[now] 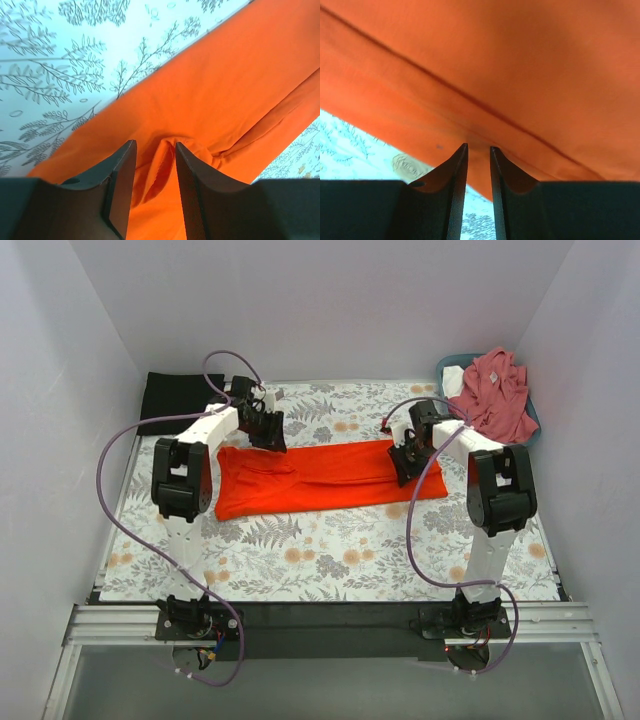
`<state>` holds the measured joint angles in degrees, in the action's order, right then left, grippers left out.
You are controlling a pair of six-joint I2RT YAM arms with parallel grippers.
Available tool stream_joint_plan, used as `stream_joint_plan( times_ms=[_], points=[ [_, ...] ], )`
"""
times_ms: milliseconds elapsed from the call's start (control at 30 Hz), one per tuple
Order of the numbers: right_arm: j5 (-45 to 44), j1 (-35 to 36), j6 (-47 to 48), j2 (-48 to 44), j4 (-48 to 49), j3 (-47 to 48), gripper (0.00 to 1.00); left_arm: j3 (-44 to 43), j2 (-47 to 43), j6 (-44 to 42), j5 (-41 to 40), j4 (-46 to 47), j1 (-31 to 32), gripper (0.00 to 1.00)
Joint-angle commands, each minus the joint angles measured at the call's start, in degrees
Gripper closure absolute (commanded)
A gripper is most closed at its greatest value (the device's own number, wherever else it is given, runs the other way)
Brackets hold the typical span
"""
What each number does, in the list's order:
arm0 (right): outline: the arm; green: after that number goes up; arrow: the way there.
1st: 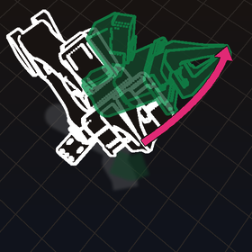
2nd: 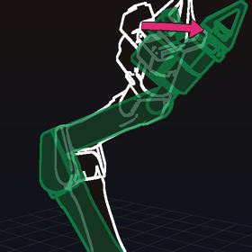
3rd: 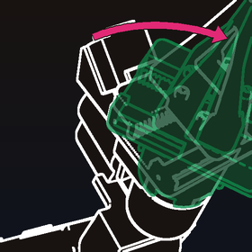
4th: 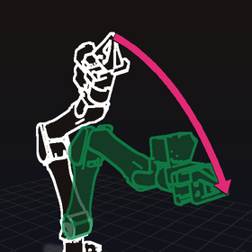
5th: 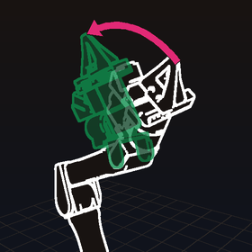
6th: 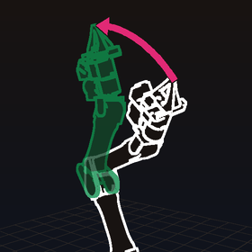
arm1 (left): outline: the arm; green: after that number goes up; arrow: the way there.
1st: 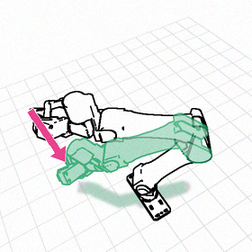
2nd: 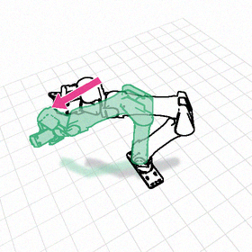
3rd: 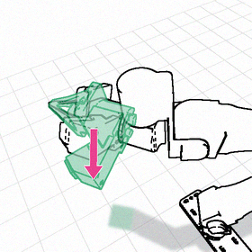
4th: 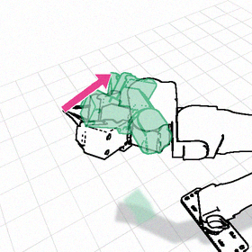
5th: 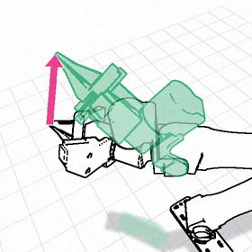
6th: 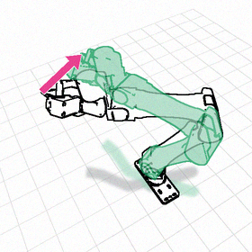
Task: Fold and stack the t-shirts
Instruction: Fold the tshirt
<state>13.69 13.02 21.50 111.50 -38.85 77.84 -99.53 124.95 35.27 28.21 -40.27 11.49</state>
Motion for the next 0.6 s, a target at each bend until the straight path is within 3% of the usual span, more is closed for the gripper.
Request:
stream_joint_plan(
  times_ms=[0, 267, 567],
  points=[
    [-0.42, -0.71, 1.09, 1.52, 0.62, 5.55, 0.69, -1.73, -4.35, -0.63, -0.61, 0.20, 0.64, 0.64],
    [-1.12, -1.24, 1.09, 3.28, 0.53, 7.94, 0.69, 5.91, -11.39, -3.71, 3.78, -0.68, 6.52, 0.64],
    [-3.32, -3.35, 1.71, 9.52, 0.53, 14.26, 0.70, 7.06, -7.44, -0.81, 6.51, -2.35, 11.98, 0.65]
  ],
)
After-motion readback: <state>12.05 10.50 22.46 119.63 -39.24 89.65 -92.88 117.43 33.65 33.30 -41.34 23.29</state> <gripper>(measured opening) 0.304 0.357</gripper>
